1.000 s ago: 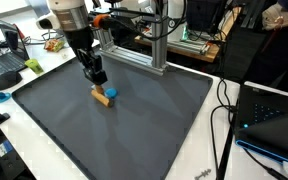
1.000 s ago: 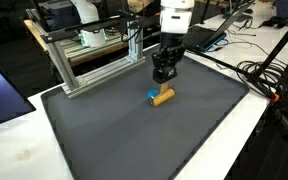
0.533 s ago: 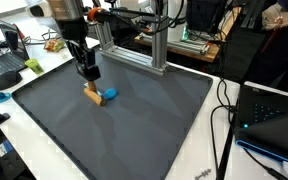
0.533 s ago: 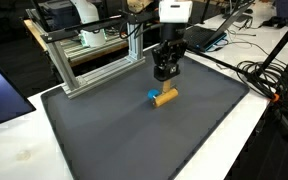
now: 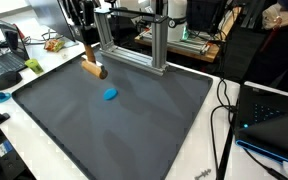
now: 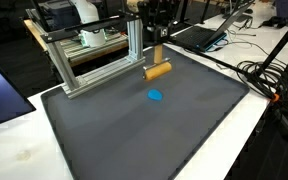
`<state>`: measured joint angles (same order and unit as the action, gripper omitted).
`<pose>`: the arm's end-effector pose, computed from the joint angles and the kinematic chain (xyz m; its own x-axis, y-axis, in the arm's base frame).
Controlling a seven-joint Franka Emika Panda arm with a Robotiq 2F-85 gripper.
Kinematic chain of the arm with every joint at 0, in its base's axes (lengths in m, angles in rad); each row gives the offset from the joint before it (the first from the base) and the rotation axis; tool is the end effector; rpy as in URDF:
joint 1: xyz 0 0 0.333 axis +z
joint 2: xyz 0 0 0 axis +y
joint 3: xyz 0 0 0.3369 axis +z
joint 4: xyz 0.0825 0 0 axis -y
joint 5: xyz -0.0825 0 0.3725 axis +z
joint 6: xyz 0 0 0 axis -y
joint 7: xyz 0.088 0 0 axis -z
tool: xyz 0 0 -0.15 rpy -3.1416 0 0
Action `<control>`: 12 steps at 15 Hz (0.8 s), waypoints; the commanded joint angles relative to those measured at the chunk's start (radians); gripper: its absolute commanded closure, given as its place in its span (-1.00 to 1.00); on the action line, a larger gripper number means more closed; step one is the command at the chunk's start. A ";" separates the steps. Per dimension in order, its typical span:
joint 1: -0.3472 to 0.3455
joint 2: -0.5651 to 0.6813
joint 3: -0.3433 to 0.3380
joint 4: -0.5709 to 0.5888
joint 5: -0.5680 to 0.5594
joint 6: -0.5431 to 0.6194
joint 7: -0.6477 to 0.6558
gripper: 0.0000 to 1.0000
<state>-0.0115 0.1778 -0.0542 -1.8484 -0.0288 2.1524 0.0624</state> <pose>0.6164 -0.0414 0.4227 0.9858 -0.1094 0.1277 -0.1138 -0.9931 0.0275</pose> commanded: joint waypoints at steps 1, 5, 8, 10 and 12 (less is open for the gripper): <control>-0.001 -0.148 0.010 -0.125 -0.022 -0.055 -0.014 0.56; -0.001 -0.242 0.018 -0.234 -0.021 -0.071 0.000 0.56; -0.001 -0.295 0.025 -0.317 -0.033 -0.055 0.021 0.56; -0.002 -0.330 0.030 -0.368 -0.032 -0.055 0.030 0.56; -0.003 -0.364 0.035 -0.413 -0.036 -0.054 0.049 0.56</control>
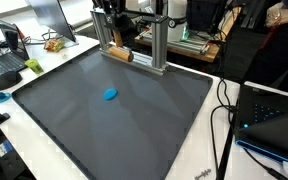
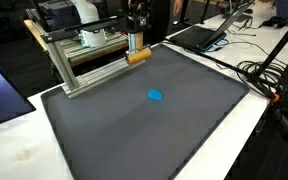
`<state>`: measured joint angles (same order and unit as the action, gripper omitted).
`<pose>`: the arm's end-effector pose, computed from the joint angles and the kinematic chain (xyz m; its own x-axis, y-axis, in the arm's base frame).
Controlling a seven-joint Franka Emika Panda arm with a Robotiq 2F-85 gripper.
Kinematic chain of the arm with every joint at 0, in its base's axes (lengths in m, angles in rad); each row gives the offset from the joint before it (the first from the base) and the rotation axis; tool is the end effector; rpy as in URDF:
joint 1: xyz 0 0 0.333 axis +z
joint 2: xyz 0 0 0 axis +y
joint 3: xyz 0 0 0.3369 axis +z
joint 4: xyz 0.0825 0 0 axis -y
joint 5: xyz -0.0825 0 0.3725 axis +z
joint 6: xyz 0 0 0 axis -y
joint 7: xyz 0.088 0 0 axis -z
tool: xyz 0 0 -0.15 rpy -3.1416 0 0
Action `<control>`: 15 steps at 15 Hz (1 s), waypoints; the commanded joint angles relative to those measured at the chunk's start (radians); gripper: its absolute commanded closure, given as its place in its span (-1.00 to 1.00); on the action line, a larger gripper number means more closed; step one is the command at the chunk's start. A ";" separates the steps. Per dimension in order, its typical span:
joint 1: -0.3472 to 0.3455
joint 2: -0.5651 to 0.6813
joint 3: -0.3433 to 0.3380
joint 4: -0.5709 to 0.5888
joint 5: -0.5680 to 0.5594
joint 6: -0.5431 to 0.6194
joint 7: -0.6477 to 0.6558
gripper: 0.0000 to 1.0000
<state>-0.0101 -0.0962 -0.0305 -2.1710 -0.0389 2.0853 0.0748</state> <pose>0.5048 -0.0241 0.4196 0.9953 -0.0960 0.0125 -0.0963 -0.9949 0.0303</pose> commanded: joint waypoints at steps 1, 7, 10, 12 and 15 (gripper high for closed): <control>-0.005 -0.107 0.015 -0.110 -0.029 0.014 0.047 0.56; -0.013 -0.236 0.036 -0.216 -0.059 -0.007 0.106 0.56; -0.009 -0.297 0.046 -0.260 -0.064 -0.015 0.097 0.56; -0.007 -0.327 0.056 -0.283 -0.067 -0.019 0.090 0.56; -0.005 -0.360 0.066 -0.318 -0.061 -0.018 0.083 0.56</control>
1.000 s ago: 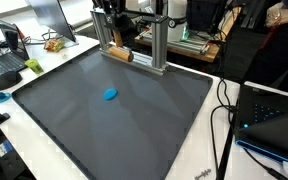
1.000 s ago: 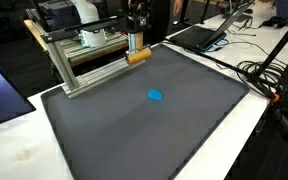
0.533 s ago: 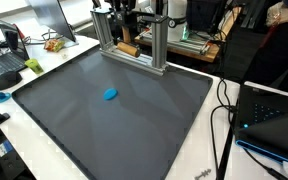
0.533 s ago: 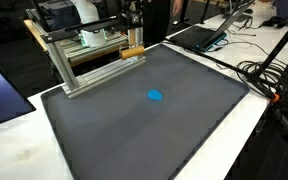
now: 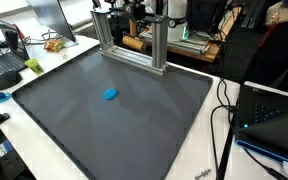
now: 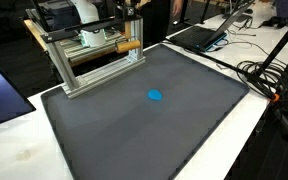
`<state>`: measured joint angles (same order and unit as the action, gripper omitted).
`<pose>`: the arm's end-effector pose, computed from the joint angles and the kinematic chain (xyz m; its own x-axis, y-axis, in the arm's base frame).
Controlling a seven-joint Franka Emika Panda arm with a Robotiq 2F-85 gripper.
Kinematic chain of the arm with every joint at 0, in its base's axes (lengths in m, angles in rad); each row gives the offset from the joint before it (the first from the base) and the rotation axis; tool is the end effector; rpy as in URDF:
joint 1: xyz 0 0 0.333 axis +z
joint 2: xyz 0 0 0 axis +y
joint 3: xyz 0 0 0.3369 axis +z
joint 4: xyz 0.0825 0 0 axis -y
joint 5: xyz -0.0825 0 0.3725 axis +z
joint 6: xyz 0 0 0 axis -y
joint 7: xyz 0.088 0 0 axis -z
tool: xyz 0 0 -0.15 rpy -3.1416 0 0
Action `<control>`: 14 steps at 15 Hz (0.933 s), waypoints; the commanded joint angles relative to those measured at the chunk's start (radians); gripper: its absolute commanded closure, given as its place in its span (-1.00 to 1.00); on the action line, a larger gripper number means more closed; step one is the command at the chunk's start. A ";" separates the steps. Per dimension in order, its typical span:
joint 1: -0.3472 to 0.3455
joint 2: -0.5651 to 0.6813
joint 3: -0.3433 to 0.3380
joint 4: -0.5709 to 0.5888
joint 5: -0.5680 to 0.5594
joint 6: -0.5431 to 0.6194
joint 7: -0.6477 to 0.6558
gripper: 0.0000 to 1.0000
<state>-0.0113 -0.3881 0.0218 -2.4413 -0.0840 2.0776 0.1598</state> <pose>0.4090 -0.0030 0.4288 0.9934 -0.1093 0.0353 -0.1117 -0.9907 0.0779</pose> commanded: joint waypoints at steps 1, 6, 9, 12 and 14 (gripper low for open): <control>-0.001 -0.079 0.014 -0.060 -0.009 -0.010 -0.010 0.56; -0.005 -0.115 0.014 -0.119 -0.008 -0.003 -0.019 0.56; -0.003 -0.131 0.011 -0.139 -0.005 -0.002 -0.034 0.56; 0.002 -0.154 0.000 -0.162 0.004 -0.001 -0.069 0.56; 0.005 -0.174 -0.005 -0.180 0.005 -0.004 -0.096 0.56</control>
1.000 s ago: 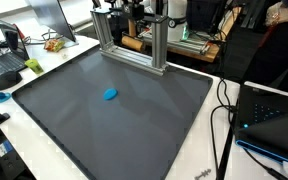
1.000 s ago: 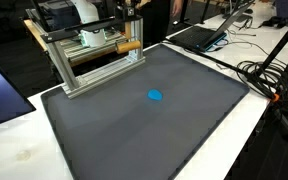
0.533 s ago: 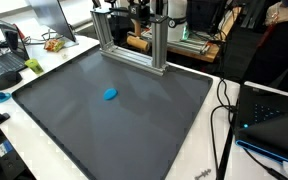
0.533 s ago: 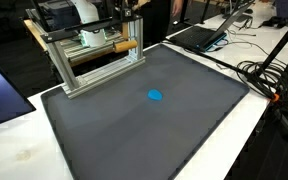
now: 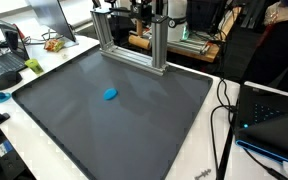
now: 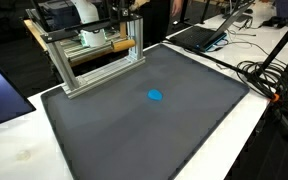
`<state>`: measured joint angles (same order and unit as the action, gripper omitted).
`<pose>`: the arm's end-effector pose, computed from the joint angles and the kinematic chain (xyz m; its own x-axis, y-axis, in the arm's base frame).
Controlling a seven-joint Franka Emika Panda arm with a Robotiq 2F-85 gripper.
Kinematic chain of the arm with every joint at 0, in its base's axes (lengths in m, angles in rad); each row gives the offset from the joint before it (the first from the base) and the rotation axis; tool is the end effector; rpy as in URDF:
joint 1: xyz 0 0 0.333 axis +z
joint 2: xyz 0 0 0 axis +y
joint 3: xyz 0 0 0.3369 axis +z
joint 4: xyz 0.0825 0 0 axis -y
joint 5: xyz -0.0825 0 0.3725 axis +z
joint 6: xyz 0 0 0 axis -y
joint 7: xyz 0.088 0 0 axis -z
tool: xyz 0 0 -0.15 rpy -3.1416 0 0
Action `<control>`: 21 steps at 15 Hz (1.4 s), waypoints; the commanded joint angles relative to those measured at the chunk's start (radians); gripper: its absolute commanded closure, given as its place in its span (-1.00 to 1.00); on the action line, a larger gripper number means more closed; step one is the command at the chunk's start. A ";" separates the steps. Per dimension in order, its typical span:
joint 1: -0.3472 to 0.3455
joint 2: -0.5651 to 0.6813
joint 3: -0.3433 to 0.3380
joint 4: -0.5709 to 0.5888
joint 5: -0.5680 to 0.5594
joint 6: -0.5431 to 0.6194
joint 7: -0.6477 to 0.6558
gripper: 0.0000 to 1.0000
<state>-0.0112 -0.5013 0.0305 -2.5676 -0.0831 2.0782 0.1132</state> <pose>0.3674 -0.0004 0.4149 0.9982 -0.0567 0.0195 -0.0582 -0.9946 0.0860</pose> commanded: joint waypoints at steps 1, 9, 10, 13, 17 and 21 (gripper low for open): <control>0.008 -0.071 -0.017 -0.064 0.006 -0.007 -0.065 0.56; 0.019 -0.157 -0.034 -0.122 0.039 -0.046 -0.122 0.56; 0.020 -0.159 -0.036 -0.122 0.046 -0.051 -0.121 0.56; 0.011 -0.152 -0.038 -0.109 0.059 -0.058 -0.096 -0.46; -0.001 -0.140 -0.025 -0.083 0.046 -0.074 -0.058 -0.81; 0.001 -0.136 -0.013 -0.032 0.031 -0.093 -0.061 -1.00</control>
<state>-0.0102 -0.6165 0.0085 -2.6380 -0.0581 2.0414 0.0441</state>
